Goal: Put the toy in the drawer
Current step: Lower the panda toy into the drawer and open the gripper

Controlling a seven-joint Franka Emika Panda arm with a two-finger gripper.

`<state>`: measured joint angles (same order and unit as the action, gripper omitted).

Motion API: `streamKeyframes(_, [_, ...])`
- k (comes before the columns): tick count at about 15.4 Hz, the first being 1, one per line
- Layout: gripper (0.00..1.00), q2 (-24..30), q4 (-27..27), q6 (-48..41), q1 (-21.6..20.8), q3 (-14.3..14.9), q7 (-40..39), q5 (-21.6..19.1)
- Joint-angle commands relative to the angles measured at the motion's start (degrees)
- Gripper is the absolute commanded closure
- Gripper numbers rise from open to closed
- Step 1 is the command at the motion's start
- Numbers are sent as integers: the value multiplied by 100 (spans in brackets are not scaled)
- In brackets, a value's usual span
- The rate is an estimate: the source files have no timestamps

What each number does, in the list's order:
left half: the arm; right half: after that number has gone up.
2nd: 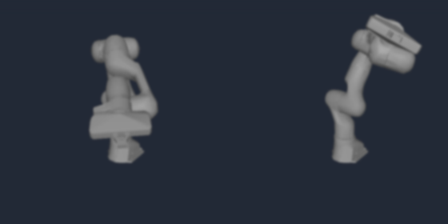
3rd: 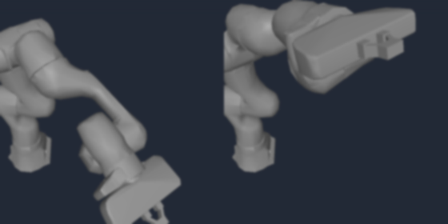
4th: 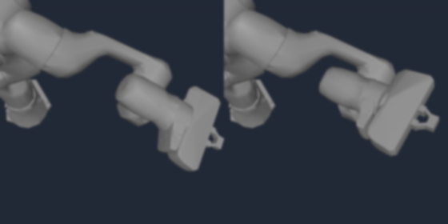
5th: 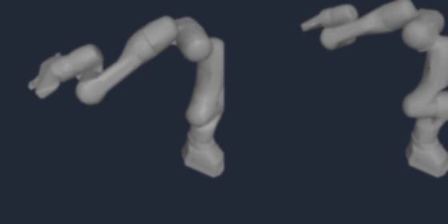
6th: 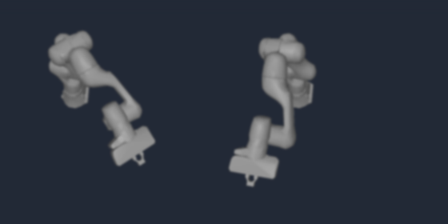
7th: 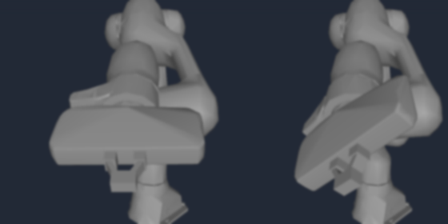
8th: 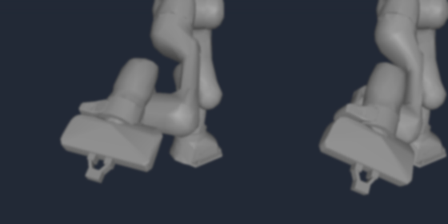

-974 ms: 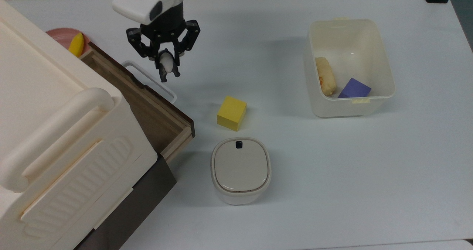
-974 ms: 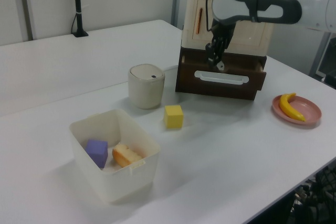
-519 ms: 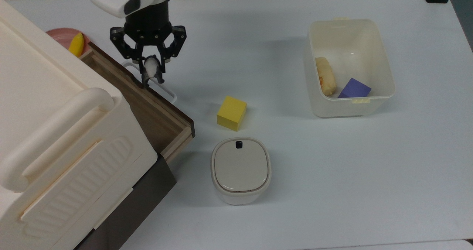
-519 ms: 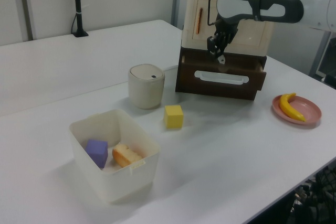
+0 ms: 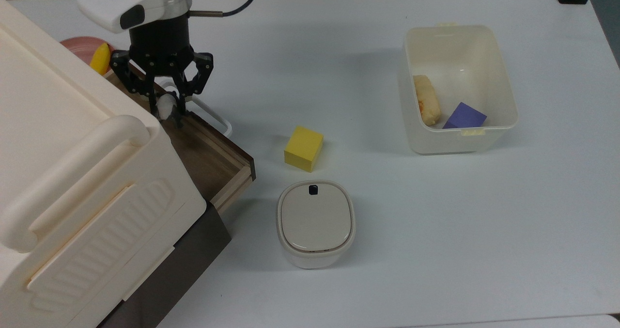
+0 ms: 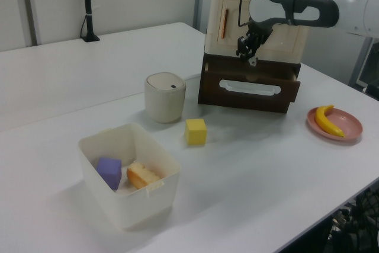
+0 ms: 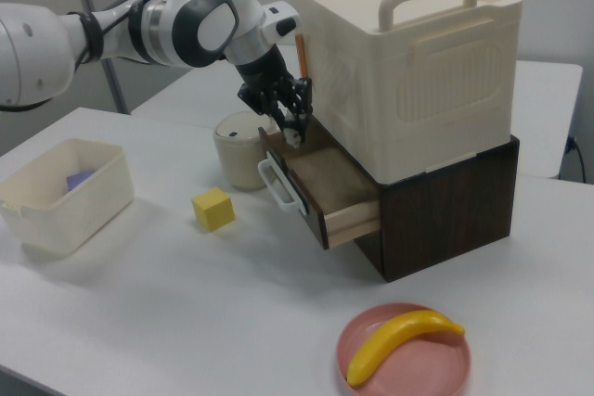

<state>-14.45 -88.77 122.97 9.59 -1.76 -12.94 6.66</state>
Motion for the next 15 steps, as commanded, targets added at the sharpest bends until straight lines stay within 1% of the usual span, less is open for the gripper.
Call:
streamKeyframes(1, [78,-172,211,60,-62,62,72,-68])
streamKeyframes(2, [46,-172,211,52,-71,62,81,-68])
streamKeyframes(4, [18,-172,202,60,-71,62,72,-33])
streamKeyframes(7, [17,-154,193,34,-80,53,81,-33])
streamKeyframes(8, [0,-93,176,-27,-97,44,90,-42])
streamKeyframes(9, [0,3,150,-114,-115,27,142,-59])
streamKeyframes(12, [0,372,176,-1114,-159,-35,721,-121])
streamKeyframes(15, [0,715,167,-2125,-352,-35,1257,-130])
